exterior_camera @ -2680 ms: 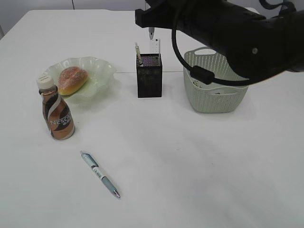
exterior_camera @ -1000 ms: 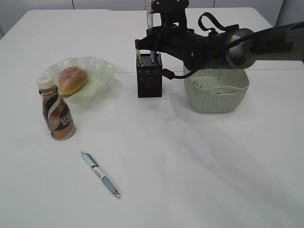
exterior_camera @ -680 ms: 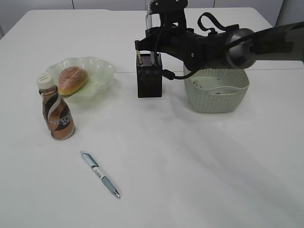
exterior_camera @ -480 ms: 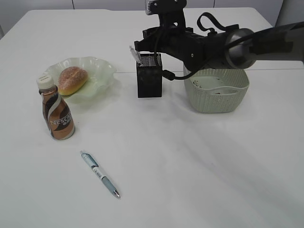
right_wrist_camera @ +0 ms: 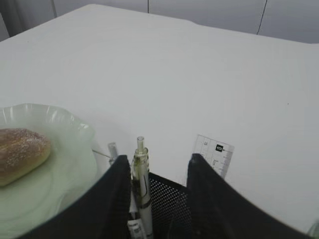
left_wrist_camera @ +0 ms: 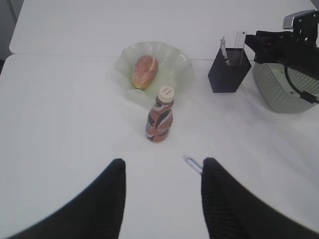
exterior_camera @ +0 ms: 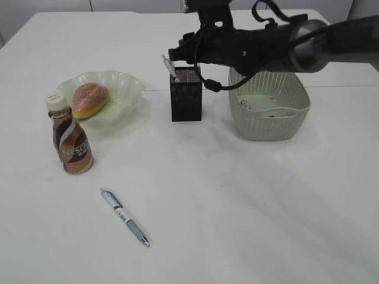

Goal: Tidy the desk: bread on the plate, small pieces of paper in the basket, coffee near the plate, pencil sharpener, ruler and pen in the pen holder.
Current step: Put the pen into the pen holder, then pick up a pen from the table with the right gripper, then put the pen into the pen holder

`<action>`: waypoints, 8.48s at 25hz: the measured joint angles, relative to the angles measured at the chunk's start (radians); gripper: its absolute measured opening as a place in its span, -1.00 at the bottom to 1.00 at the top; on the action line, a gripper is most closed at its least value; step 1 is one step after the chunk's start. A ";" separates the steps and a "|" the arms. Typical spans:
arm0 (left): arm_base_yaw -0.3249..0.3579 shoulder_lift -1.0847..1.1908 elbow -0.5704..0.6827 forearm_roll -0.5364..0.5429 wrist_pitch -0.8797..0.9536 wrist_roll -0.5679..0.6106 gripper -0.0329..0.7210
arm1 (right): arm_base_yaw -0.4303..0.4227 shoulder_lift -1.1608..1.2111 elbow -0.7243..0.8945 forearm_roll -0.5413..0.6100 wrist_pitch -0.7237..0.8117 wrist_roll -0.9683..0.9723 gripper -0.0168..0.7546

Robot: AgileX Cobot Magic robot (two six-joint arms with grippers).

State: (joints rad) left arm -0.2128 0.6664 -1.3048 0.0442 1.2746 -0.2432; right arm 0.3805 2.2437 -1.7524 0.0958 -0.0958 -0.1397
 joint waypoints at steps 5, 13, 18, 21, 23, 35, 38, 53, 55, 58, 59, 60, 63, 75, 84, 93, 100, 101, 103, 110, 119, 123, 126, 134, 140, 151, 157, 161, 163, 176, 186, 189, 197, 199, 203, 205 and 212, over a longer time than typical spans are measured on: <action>0.000 0.000 0.000 0.018 0.000 -0.014 0.04 | 0.000 -0.104 -0.011 0.005 0.209 0.007 -0.15; 0.000 0.000 0.000 0.033 0.000 -0.025 0.04 | 0.005 -0.279 -0.011 0.123 0.711 0.009 -0.15; 0.000 0.000 0.000 0.033 0.000 -0.025 0.04 | 0.063 -0.356 -0.011 0.153 0.961 -0.030 -0.15; 0.000 0.000 0.000 0.038 0.000 -0.025 0.04 | 0.121 -0.373 -0.012 0.158 1.033 -0.076 -0.15; 0.000 0.000 0.000 0.050 0.000 -0.025 0.04 | 0.164 -0.375 -0.012 0.159 1.077 -0.083 -0.15; 0.000 0.000 0.000 0.066 0.000 -0.025 0.04 | 0.370 -0.304 -0.015 0.137 1.171 -0.045 -0.15; 0.000 0.000 0.000 0.066 0.000 -0.025 0.04 | 0.395 -0.247 -0.015 0.110 1.173 -0.035 -0.15; 0.000 0.000 0.000 0.045 0.000 -0.025 0.04 | 0.407 0.002 -0.284 0.022 1.309 0.155 -0.12; 0.000 0.000 0.000 0.045 0.000 -0.025 0.04 | 0.412 0.018 -0.291 0.017 1.316 0.164 -0.12; 0.000 0.000 0.000 0.044 0.000 -0.026 0.04 | 0.423 0.045 -0.291 0.013 1.318 0.168 -0.12; 0.000 0.000 0.000 0.042 0.000 -0.026 0.04 | 0.425 0.053 -0.291 0.009 1.318 0.168 -0.12; 0.000 0.000 0.000 0.042 0.000 -0.026 0.04 | 0.428 0.061 -0.293 0.007 1.318 0.168 -0.12; 0.000 0.000 0.000 0.042 0.000 -0.026 0.04 | 0.430 0.081 -0.305 0.003 1.318 0.170 -0.11; 0.000 0.000 0.000 0.040 0.000 -0.026 0.04 | 0.430 0.163 -0.330 0.000 1.304 0.182 0.12; 0.000 0.000 0.000 0.040 0.000 -0.026 0.04 | 0.430 0.218 -0.352 0.000 1.294 0.182 0.12; 0.000 0.000 0.000 0.040 0.000 -0.026 0.04 | 0.430 0.220 -0.356 -0.010 1.275 0.183 0.13; 0.000 0.000 0.000 0.040 0.000 -0.026 0.04 | 0.430 0.240 -0.358 -0.018 1.270 0.183 0.13; 0.000 0.000 0.000 0.040 0.000 -0.026 0.04 | 0.430 0.240 -0.358 -0.018 1.270 0.183 0.13; 0.000 0.000 0.000 0.040 0.000 -0.026 0.03 | 0.430 0.240 -0.358 -0.025 1.270 0.183 0.13; 0.000 0.000 0.000 0.040 0.000 -0.026 0.02 | 0.430 0.245 -0.358 -0.031 1.270 0.185 0.12; 0.000 0.000 0.000 0.040 0.000 -0.026 0.02 | 0.430 0.254 -0.360 -0.036 1.274 0.185 0.05; 0.000 0.000 0.000 0.040 0.000 -0.026 0.02 | 0.430 0.254 -0.360 -0.043 1.276 0.185 -0.29; 0.000 0.000 0.000 0.038 0.000 -0.026 0.00 | 0.430 0.254 -0.360 -0.058 1.290 0.185 -0.54; 0.000 0.000 0.000 0.035 0.000 -0.026 -0.02 | 0.432 0.254 -0.364 -0.104 1.312 0.185 -0.70; 0.000 0.000 0.000 0.033 0.000 -0.026 -0.03 | 0.432 0.254 -0.422 -0.096 1.315 0.185 -0.71; 0.000 0.000 0.000 0.029 0.000 -0.026 -0.04 | 0.432 0.161 -0.449 -0.088 1.320 0.187 -0.71; 0.000 0.000 0.000 0.012 0.000 -0.026 -0.05 | 0.432 0.036 -0.305 -0.148 1.320 0.188 -0.71; 0.000 0.000 0.000 -0.001 0.000 -0.026 -0.05 | 0.432 -0.085 -0.130 -0.194 1.320 0.188 -0.71; 0.000 0.000 0.000 -0.002 0.000 -0.026 -0.05 | 0.432 -0.153 -0.040 -0.193 1.281 0.188 -0.71; 0.000 0.000 0.000 -0.005 0.000 -0.026 -0.05 | 0.432 -0.597 0.656 -0.252 0.602 0.190 -0.71; 0.000 0.000 0.000 -0.005 0.000 -0.026 -0.06 | 0.347 -0.655 0.735 -0.294 0.396 0.190 -0.71; 0.000 0.000 0.000 -0.005 0.000 -0.026 -0.06 | 0.301 -0.655 0.737 -0.285 0.343 0.190 -0.71; 0.000 0.000 0.000 -0.009 0.000 -0.026 -0.06 | 0.240 -0.655 0.737 -0.265 0.080 0.190 -0.72; 0.000 0.000 0.000 -0.011 0.000 -0.026 -0.07 | 0.216 -0.655 0.737 -0.260 -0.007 0.190 -0.72; 0.000 0.000 0.000 -0.013 0.000 -0.026 -0.07 | 0.157 -0.631 0.719 -0.227 -0.144 0.192 -0.72; 0.000 0.000 0.000 -0.013 0.000 -0.026 -0.07 | 0.135 -0.600 0.682 -0.221 -0.165 0.193 -0.72; 0.000 0.000 0.000 -0.013 0.000 -0.026 -0.07 | 0.097 -0.440 0.467 -0.217 -0.171 0.193 -0.72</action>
State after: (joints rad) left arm -0.2128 0.6664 -1.3048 0.0314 1.2746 -0.2688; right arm 0.4778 1.8035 -1.2849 -0.1209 -0.2672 0.0532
